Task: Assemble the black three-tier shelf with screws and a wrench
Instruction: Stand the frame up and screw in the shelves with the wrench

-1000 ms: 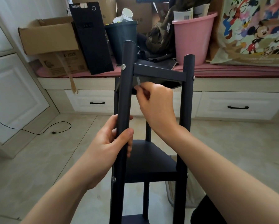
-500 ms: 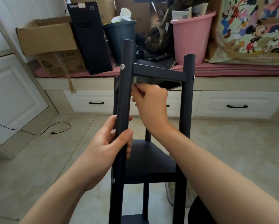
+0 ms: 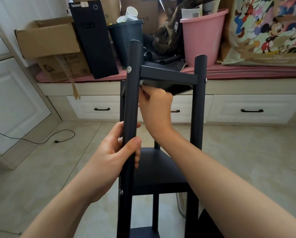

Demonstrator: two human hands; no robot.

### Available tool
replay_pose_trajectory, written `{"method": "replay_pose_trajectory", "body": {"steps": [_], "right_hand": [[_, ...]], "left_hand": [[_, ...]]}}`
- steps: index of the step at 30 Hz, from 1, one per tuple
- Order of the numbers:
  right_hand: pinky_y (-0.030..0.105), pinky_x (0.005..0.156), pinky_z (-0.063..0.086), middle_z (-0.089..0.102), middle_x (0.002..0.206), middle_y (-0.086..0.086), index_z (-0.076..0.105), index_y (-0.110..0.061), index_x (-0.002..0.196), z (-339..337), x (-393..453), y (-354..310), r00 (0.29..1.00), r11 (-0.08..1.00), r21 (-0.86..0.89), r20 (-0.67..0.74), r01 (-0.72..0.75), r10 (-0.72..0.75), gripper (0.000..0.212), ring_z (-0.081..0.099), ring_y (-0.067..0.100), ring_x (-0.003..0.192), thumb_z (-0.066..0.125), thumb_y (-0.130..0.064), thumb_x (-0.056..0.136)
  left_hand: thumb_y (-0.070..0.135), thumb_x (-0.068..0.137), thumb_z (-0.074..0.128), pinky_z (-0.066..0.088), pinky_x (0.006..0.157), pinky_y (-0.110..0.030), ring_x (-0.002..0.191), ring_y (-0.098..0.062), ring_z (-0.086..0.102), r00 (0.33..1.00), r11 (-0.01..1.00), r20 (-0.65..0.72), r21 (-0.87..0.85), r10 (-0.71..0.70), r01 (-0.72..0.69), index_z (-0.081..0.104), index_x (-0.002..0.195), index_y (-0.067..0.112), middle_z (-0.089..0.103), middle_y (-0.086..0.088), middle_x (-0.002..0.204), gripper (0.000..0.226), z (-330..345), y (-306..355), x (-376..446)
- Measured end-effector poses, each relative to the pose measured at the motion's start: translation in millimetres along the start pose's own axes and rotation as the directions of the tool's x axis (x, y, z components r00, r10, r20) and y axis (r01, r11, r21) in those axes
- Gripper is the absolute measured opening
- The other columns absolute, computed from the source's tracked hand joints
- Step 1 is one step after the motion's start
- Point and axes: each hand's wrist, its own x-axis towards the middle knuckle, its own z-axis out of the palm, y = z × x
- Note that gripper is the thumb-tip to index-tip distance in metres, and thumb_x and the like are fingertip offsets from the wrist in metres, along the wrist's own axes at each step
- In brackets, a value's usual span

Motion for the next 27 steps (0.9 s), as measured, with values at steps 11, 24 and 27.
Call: {"method": "replay_pose_trajectory", "body": {"steps": [11,24,27], "right_hand": [[0.034,0.059,0.046,0.062,0.061,0.0,0.061,-0.016,0.071,-27.9,-6.5,-2.8,0.983,0.992,-0.091,0.154,-0.083,0.097,0.027,0.057,0.015,0.057,0.055,-0.016,0.097],[0.012,0.05,0.038,0.058,0.06,-0.006,0.072,-0.003,0.089,-49.0,-2.5,-12.6,0.974,0.997,-0.041,0.214,-0.067,0.074,0.019,0.053,0.002,0.054,0.056,-0.01,0.098],[0.016,0.05,0.038,0.059,0.059,0.002,0.071,0.0,0.087,-48.1,-2.5,-14.7,0.974,0.998,-0.035,0.217,-0.058,0.064,0.021,0.048,0.009,0.05,0.056,-0.01,0.097]], "left_hand": [[0.039,0.085,0.062,0.053,0.067,-0.028,0.069,-0.017,0.056,1.0,1.0,-0.012,0.013,0.004,-0.004,0.062,0.113,0.041,0.056,-0.003,0.075,0.029,-0.1,1.6,0.7],[0.04,0.084,0.063,0.053,0.067,-0.029,0.068,-0.017,0.057,1.0,1.0,-0.01,0.012,0.005,-0.005,0.062,0.112,0.043,0.057,-0.002,0.073,0.028,1.5,1.4,1.3],[0.041,0.085,0.063,0.052,0.067,-0.029,0.068,-0.017,0.057,1.0,1.0,-0.009,0.022,0.006,-0.006,0.062,0.112,0.043,0.056,-0.002,0.073,0.028,1.2,0.9,2.1]]}}
